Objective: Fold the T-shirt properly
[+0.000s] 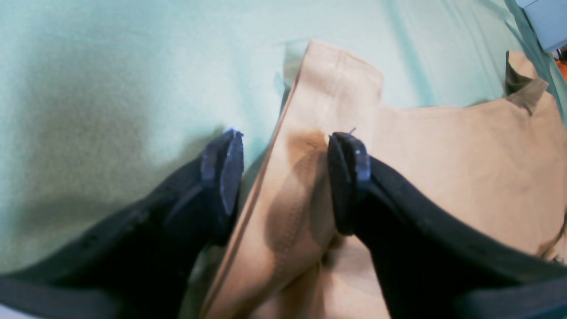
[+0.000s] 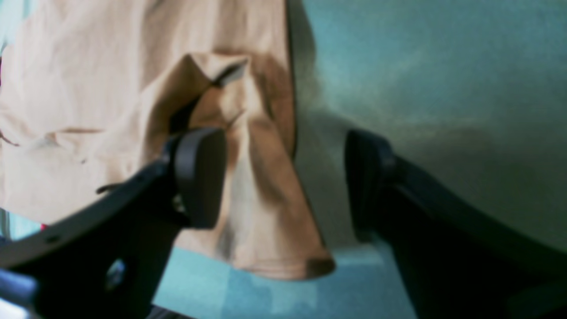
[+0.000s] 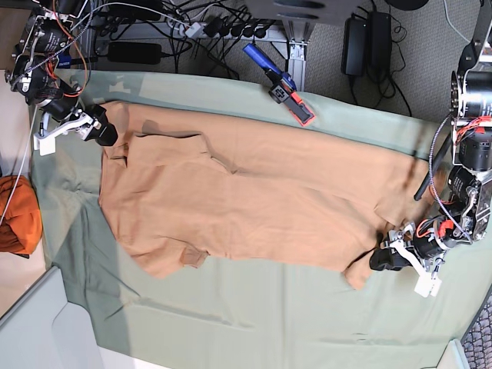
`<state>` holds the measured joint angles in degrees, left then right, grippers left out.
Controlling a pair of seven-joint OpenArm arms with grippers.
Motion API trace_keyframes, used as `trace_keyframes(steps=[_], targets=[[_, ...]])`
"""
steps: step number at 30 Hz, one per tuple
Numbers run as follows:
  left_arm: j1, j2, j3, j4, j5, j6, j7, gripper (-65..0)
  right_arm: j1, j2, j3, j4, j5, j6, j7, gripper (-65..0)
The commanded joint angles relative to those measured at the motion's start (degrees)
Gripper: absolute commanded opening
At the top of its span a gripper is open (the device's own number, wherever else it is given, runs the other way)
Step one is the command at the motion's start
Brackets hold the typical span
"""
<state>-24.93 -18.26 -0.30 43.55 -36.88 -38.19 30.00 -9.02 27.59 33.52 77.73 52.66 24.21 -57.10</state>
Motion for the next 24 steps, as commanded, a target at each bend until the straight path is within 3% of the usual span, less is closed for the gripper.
trace_keyframes(steps=[1,7,12,21,22,24], targets=[[-1.25,-0.63,-0.15,0.68,-0.17,-1.29,-0.02,-30.7,0.09,1.11,0.37,0.28,-1.18,5.62,-0.52,-21.6],[-0.61,-0.52,-0.13,0.7,-3.17,-1.81,1.81,-30.6,0.09,1.11,0.37,0.28,-1.05,5.62,-0.5,-21.6],[-0.59,-0.5,-0.13,0.74,-8.79,-1.81,7.96,-30.6,0.09,1.11,0.37,0.28,-1.07,5.62,-0.44,-21.6],[-0.46,-0.46,-0.07,0.74,-9.18,-1.81,7.98,-30.7,0.11,1.11,0.37,0.28,-1.05,5.62,-0.31,-21.6],[-0.46,-0.46,-0.02,0.74,-9.2,-1.81,8.0,-31.2,0.11,1.11,0.37,0.28,-1.05,5.62,-0.31,-21.6],[-0.46,-0.48,-0.02,0.74,-9.75,-1.81,8.48,-40.4,0.11,1.11,0.37,0.28,-1.05,5.62,-0.33,-21.6]])
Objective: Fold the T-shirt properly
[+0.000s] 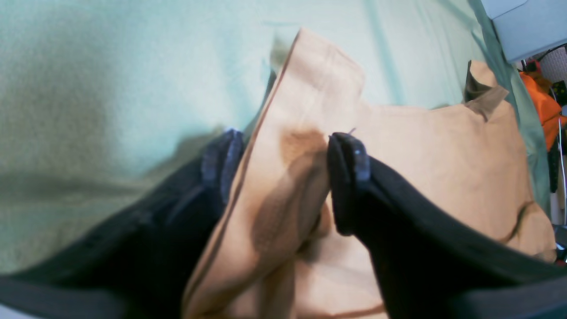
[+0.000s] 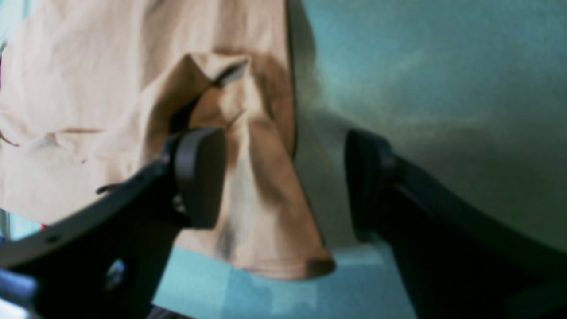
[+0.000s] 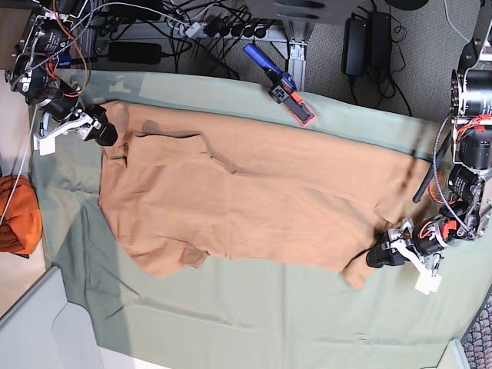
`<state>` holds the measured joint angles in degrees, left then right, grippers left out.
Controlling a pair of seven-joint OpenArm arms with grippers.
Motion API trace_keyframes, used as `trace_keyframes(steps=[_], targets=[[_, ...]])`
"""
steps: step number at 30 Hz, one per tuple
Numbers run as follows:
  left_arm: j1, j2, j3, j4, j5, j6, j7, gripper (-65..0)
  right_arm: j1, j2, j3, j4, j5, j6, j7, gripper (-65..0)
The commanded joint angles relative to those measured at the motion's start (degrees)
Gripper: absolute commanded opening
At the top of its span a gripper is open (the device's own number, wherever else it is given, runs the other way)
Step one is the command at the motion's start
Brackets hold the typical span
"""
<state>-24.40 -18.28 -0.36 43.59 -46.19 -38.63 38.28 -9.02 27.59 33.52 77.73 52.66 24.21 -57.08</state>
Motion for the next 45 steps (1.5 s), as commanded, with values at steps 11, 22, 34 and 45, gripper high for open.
trace_keyframes(steps=[11,22,34,45], targets=[[-1.03,-0.46,0.04,0.7,-11.26,-1.37,6.69,-52.5,0.11,1.11,0.37,0.28,-1.05,5.62,-0.11,-21.6],[-1.44,-1.66,0.02,2.56,-11.37,-1.37,7.04,-65.0,0.13,1.11,0.37,2.12,-1.09,5.62,-0.13,-21.7],[-0.96,-4.2,0.02,6.38,-9.77,-1.37,10.67,-65.0,4.52,1.11,2.71,14.93,-7.52,5.55,2.86,-21.7],[0.37,-5.07,0.02,6.4,-10.62,-1.37,12.17,-65.0,33.86,1.05,0.81,-12.85,-12.48,4.15,8.33,-21.7]])
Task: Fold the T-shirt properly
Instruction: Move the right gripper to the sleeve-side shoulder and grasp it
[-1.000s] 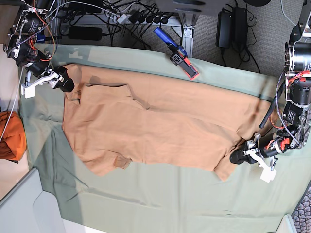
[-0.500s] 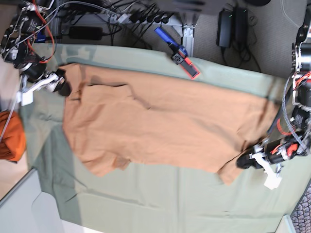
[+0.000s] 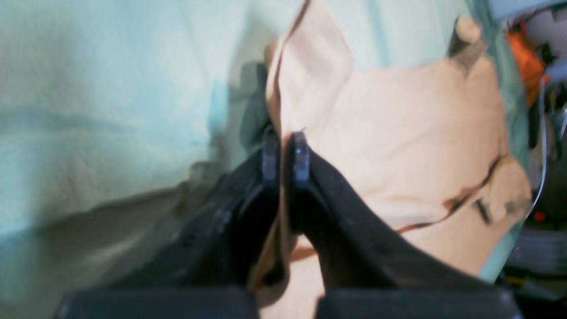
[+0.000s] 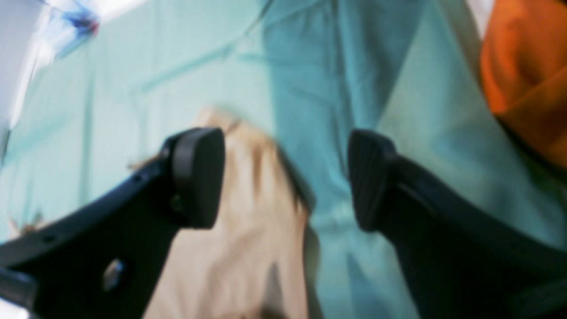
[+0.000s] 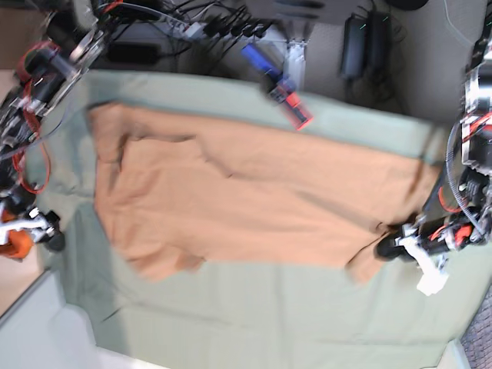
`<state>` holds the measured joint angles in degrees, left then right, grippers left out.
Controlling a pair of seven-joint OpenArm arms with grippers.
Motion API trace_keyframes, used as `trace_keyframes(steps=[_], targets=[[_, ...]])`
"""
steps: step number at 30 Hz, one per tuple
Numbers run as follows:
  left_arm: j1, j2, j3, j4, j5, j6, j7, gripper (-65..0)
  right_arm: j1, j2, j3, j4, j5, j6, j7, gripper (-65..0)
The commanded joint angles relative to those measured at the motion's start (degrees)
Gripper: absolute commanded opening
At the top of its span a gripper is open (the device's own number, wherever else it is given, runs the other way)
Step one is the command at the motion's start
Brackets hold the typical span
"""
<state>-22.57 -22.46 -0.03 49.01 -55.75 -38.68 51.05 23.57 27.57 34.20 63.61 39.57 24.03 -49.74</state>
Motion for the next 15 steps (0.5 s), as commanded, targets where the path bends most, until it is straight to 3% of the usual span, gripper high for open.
trace_keyframes(steps=[1,4,9,15], targets=[[-1.36,-1.03,-0.31,0.98,-1.07,-1.32,-0.61,-65.0,3.8,1.07,-0.46,-2.6,-1.01,4.35,2.34,-21.7],[-0.92,-1.64,-0.31,0.98,-1.36,-1.32,-0.59,-65.0,10.27,0.9,-2.91,-13.81,-6.78,4.31,5.77,-21.7],[-0.94,-2.34,-0.31,0.98,-3.63,-1.32,-0.13,-65.0,15.34,0.76,-9.49,-28.76,-7.63,4.28,7.82,-21.7],[-0.98,-2.27,-0.31,0.98,-4.42,-1.32,0.0,-65.0,15.69,-2.86,-14.51,-31.08,-8.13,4.33,8.22,-21.7]])
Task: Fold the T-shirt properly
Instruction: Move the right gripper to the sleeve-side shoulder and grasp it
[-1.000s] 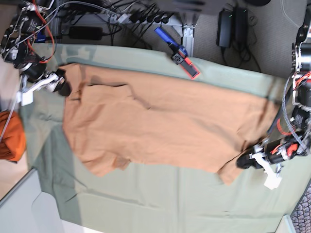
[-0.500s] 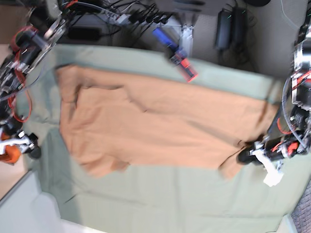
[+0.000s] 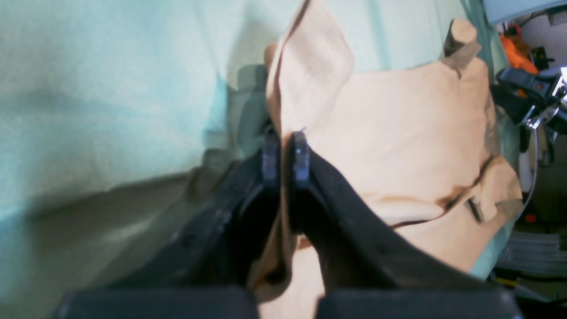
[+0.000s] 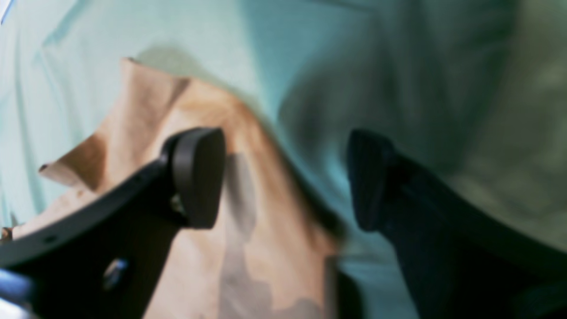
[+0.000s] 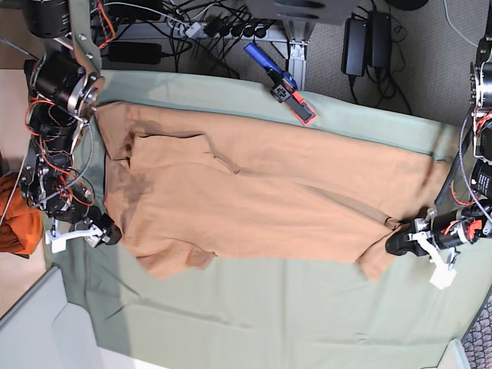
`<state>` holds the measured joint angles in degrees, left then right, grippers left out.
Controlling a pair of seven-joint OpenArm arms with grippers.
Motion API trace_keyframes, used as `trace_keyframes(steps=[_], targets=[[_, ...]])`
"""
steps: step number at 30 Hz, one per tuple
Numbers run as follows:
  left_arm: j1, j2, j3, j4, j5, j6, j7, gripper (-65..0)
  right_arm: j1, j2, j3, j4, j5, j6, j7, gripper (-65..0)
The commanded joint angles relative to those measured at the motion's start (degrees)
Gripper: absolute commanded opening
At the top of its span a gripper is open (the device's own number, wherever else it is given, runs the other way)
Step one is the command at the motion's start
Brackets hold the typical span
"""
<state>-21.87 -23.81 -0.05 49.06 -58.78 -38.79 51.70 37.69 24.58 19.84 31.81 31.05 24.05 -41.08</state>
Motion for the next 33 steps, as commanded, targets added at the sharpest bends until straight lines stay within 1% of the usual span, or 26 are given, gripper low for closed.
trace_keyframes(steps=[1,6,9,20,24,25,26,29,30,31,33], targets=[[-1.64,-0.94,-0.28,0.94,-1.46,-1.21,-0.63,-65.0,1.62,-0.7,-0.42,1.05,0.35,4.33,-0.44,-21.7],[-1.62,-0.98,-0.28,0.94,-1.42,-1.21,-0.42,-65.0,1.64,-4.35,-0.48,3.8,-0.46,4.63,-0.52,-21.7],[-1.62,-0.98,-0.28,0.94,-1.38,-1.21,-0.42,-65.0,1.62,-5.7,-0.48,4.81,-0.7,4.63,-0.92,-21.7],[-1.62,-0.98,-0.28,0.94,-1.4,-1.21,-0.42,-65.0,1.66,-5.38,-0.48,6.08,-0.79,4.66,-0.66,-21.8],[-1.64,-0.98,-0.28,0.94,-1.4,-1.21,-0.42,-65.0,1.66,-5.38,-0.48,6.12,-3.26,4.66,0.55,-22.5],[-1.64,-0.98,-0.28,0.94,-1.42,-1.21,-0.42,-65.0,1.64,-5.38,-0.48,6.12,-3.76,4.66,0.59,-25.7],[-1.64,-0.98,-0.28,0.92,-1.42,-1.21,-0.44,-65.0,1.66,-5.35,-0.48,6.12,-4.13,4.66,0.59,-31.3],[-1.64,-1.03,-0.28,0.92,-1.42,-1.21,-0.44,-65.0,1.64,-5.33,-0.48,6.12,-4.07,4.66,0.87,-54.0],[-1.66,-1.11,-0.28,0.92,-1.44,-1.21,-0.46,-65.0,1.64,-5.31,-0.48,6.12,-4.07,4.66,1.25,-60.5],[-1.68,-1.18,-0.28,0.92,-1.44,-1.21,-0.46,-65.0,1.64,-5.22,-0.48,6.12,-4.04,4.66,1.27,-65.0],[-1.79,-1.51,-0.28,0.92,-1.44,-1.21,-0.5,-65.0,1.64,-5.05,-0.48,6.12,-3.87,4.68,1.44,-65.0]])
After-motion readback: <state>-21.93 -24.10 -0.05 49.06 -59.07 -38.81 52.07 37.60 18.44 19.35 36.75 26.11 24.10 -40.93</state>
